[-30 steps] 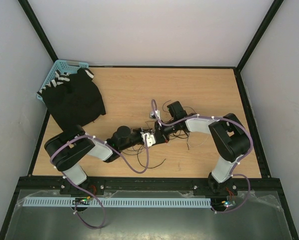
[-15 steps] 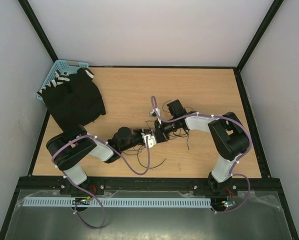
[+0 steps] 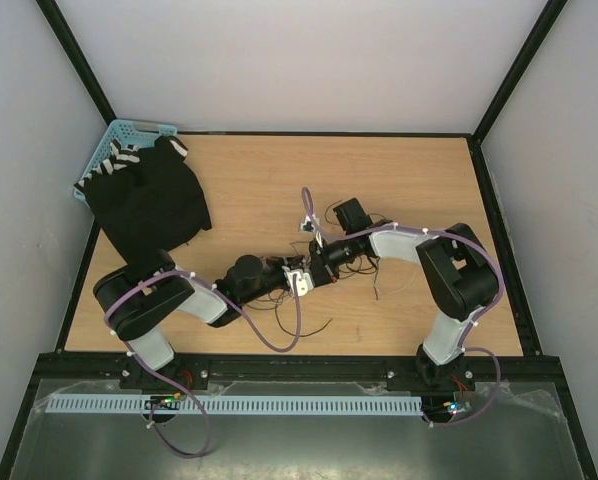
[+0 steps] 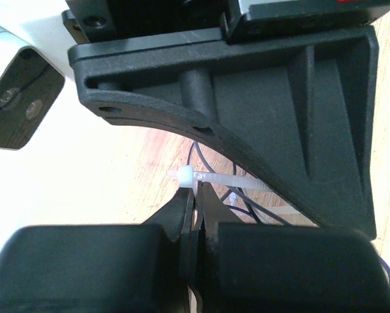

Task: Zip-tie the wires
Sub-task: Tie the cable at the center of the board.

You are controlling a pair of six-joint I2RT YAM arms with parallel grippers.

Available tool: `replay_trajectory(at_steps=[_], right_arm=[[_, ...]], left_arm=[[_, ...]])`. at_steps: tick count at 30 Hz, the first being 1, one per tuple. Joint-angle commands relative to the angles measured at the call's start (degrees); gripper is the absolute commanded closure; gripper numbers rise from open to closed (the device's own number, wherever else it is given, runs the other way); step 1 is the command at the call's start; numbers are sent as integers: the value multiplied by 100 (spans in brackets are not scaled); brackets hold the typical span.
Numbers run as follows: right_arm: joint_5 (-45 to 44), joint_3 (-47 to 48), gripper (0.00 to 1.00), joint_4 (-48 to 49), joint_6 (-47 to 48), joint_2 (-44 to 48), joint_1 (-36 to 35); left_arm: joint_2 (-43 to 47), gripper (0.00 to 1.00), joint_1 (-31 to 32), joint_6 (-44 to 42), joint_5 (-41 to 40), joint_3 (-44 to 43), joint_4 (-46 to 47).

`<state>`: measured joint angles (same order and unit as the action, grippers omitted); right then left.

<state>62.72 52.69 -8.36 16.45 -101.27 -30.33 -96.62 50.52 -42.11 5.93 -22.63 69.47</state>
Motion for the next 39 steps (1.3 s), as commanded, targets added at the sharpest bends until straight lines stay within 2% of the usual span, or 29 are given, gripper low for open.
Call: replay_trajectory(at_steps=[1, 39], right_arm=[[276, 175, 100, -297, -43, -65, 57], [250, 867, 100, -1050, -29, -286, 300]], left_arm=[[2, 100, 53, -163, -30, 75, 306], [-214, 100, 282, -629, -91, 91, 384]])
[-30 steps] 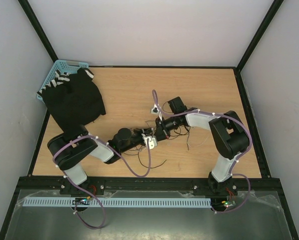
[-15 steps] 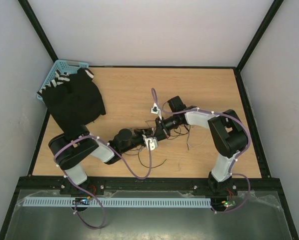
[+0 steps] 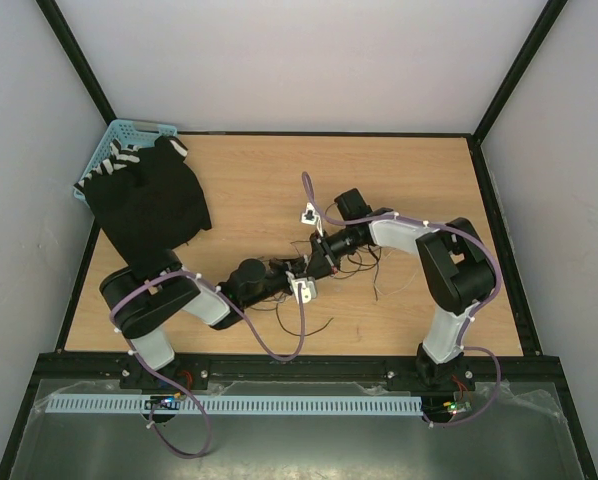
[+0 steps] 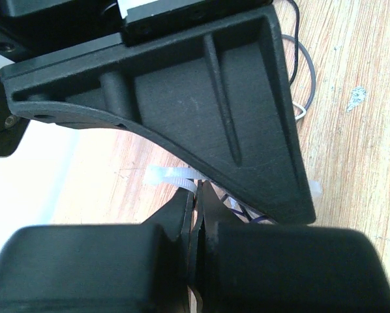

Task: Zip-tie the wires
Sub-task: Tie the cable at the center of the board.

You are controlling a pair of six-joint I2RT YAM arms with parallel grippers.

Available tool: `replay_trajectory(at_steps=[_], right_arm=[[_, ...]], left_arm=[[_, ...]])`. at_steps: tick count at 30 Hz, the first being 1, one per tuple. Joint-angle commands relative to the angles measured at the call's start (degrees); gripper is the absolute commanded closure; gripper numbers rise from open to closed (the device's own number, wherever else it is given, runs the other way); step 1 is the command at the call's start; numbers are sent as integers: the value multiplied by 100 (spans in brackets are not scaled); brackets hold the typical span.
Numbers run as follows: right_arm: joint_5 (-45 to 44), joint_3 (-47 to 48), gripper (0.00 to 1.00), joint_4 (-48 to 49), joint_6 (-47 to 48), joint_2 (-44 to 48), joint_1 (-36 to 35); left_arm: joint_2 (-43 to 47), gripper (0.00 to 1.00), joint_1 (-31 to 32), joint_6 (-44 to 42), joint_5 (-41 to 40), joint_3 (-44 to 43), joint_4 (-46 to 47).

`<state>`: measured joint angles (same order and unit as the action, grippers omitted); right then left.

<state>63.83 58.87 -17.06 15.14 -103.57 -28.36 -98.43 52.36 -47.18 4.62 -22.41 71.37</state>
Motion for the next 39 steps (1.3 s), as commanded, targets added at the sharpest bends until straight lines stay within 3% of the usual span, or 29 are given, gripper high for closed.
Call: replay_trajectory(at_steps=[1, 17, 25, 29, 39], right_arm=[[133, 265, 100, -195, 99, -72, 110], [164, -64, 99, -197, 250, 54, 111], [42, -26, 88, -197, 227, 194, 117], [25, -8, 87, -193, 211, 206, 118], [-90, 102, 92, -210, 135, 245, 131]], left_arm=[[-24, 100, 99, -106, 20, 75, 198], [210, 100, -24, 617, 388, 56, 264], [196, 100, -22, 656, 411, 44, 272], [167, 100, -24, 651, 390, 58, 272], [92, 100, -33, 580, 363, 97, 286]])
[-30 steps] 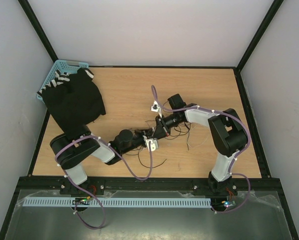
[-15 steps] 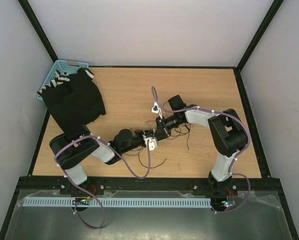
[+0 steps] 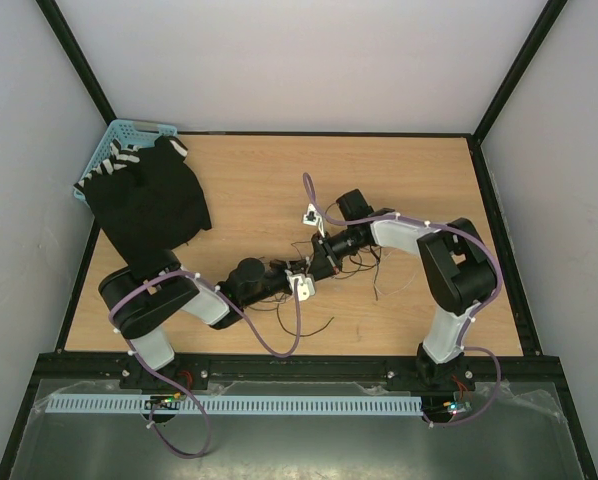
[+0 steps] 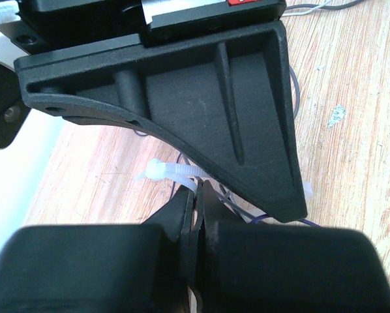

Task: Zip-tie the wires
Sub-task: Tie the cable at the center of the board.

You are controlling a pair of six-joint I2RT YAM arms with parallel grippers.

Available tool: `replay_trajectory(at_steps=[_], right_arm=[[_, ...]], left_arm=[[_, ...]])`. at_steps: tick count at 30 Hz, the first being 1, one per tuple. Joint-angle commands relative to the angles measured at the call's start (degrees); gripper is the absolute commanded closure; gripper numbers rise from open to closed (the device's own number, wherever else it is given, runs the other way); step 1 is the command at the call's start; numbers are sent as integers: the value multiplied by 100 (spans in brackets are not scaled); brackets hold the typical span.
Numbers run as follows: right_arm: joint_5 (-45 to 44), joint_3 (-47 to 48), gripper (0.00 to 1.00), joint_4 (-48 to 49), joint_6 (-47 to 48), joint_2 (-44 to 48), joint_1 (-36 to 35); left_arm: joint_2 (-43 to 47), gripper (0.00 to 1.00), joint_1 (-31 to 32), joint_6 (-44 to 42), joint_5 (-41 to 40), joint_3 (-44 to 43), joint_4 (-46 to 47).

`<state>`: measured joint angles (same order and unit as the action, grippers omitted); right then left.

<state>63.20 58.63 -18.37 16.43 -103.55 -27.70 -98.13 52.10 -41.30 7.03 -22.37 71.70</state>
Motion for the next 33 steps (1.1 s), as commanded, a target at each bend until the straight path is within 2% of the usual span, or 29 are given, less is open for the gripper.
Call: replay_trajectory(at_steps=[1, 4, 26, 33], right_arm=[[-28, 144, 90, -79, -5, 251, 70], [-32, 175, 88, -79, -9, 301, 89], [6, 336, 87, -191, 23, 291, 107], [17, 410, 96, -226, 12, 232, 110]], left_arm=[[47, 100, -6, -5, 111, 93, 261], [16, 100, -15, -10, 97, 88, 263], [-87, 100, -50, -14, 192, 57, 274], [-102, 100, -39, -58, 188, 73, 279]])
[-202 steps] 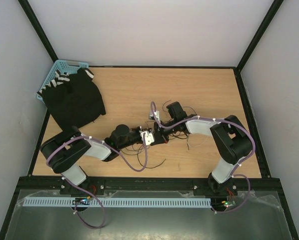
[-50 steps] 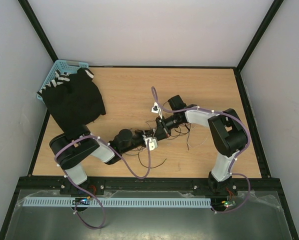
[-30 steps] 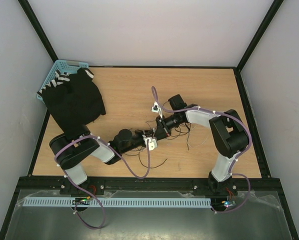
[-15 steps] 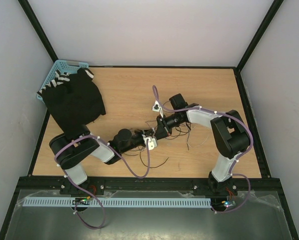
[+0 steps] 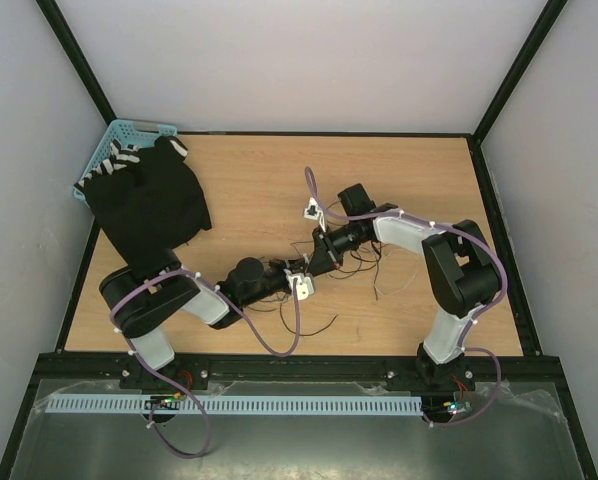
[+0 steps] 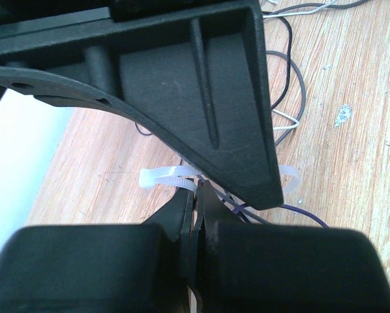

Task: Zip-tie the wires
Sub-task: Tie the cable at the center of the board.

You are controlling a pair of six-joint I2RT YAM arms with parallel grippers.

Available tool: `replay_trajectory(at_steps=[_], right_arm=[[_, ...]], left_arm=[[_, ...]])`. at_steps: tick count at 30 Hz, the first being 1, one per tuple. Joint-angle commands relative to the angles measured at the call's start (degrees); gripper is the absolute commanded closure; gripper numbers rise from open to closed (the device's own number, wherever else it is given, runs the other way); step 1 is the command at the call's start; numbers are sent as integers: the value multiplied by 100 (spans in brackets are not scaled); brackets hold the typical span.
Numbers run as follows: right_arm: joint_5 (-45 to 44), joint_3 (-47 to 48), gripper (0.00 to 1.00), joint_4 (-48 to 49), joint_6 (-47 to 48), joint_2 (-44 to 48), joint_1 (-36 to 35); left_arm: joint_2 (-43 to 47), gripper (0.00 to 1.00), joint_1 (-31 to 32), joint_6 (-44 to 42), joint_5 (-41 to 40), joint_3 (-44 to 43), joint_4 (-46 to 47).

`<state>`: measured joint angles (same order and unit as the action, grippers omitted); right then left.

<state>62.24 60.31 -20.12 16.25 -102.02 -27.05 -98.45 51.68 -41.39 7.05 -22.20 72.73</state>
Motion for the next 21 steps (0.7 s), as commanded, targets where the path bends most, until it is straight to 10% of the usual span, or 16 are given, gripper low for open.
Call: replay_trajectory(at_steps=[1, 21], right_arm=[[111, 256, 96, -61, 35, 56, 48], [69, 464, 95, -264, 111, -235, 75]], left_arm=[[-47, 100, 5, -49, 188, 57, 176], [32, 100, 54, -11, 78, 95, 224]])
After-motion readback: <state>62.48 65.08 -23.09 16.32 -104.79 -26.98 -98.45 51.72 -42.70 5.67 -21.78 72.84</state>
